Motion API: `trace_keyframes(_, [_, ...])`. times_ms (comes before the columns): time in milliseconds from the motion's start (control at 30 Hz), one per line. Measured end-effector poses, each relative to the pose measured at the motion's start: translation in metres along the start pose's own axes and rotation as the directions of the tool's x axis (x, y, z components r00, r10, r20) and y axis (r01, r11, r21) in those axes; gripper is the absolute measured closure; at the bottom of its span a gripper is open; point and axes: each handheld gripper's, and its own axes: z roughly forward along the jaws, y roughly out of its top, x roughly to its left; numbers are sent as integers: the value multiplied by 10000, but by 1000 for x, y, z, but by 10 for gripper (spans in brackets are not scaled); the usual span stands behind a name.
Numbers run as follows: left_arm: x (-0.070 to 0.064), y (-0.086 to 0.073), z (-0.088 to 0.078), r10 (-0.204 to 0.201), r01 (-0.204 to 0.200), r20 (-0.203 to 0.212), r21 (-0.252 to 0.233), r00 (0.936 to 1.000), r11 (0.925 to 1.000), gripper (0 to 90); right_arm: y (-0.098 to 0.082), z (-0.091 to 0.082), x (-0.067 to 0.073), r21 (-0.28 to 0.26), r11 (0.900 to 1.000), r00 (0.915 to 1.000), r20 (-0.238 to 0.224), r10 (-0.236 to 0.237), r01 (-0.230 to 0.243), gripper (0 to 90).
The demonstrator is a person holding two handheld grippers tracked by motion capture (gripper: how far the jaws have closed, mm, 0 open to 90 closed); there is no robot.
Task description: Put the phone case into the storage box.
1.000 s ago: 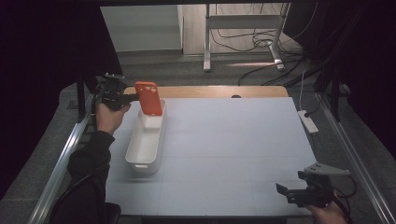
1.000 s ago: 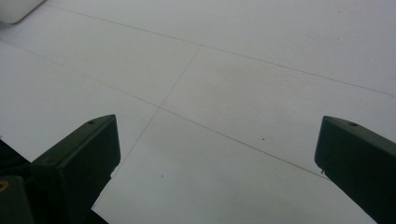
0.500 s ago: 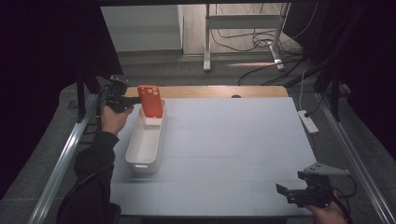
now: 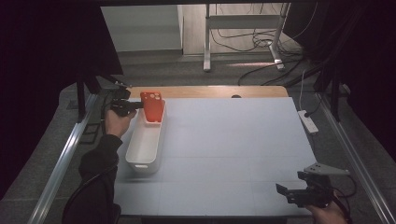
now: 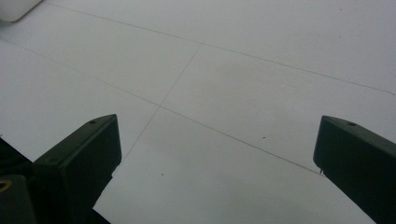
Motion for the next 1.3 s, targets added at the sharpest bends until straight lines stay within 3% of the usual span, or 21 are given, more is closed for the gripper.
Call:
trace_keyframes(467, [-2, -1, 12, 148, -145, -212, 103, 9997, 9998, 891, 0, 0, 0, 11, 10000, 10000, 1, 17, -17, 15])
trace_keyframes(633, [-3, -1, 13, 334, -338, -172, -193, 9993, 9992, 810, 0, 0, -1, 15, 10000, 10000, -4, 25, -25, 16])
trace_keyframes(867, [-5, 2, 9, 499, -514, -417, -359, 9979, 9980, 729, 0, 0, -1, 54, 10000, 10000, 4, 50, -50, 16])
trace_keyframes(1300, [-6, 0, 6, 698, -705, -154, -501, 9974, 9963, 553, 0, 1, -1, 53, 10000, 10000, -15, 56, -56, 17])
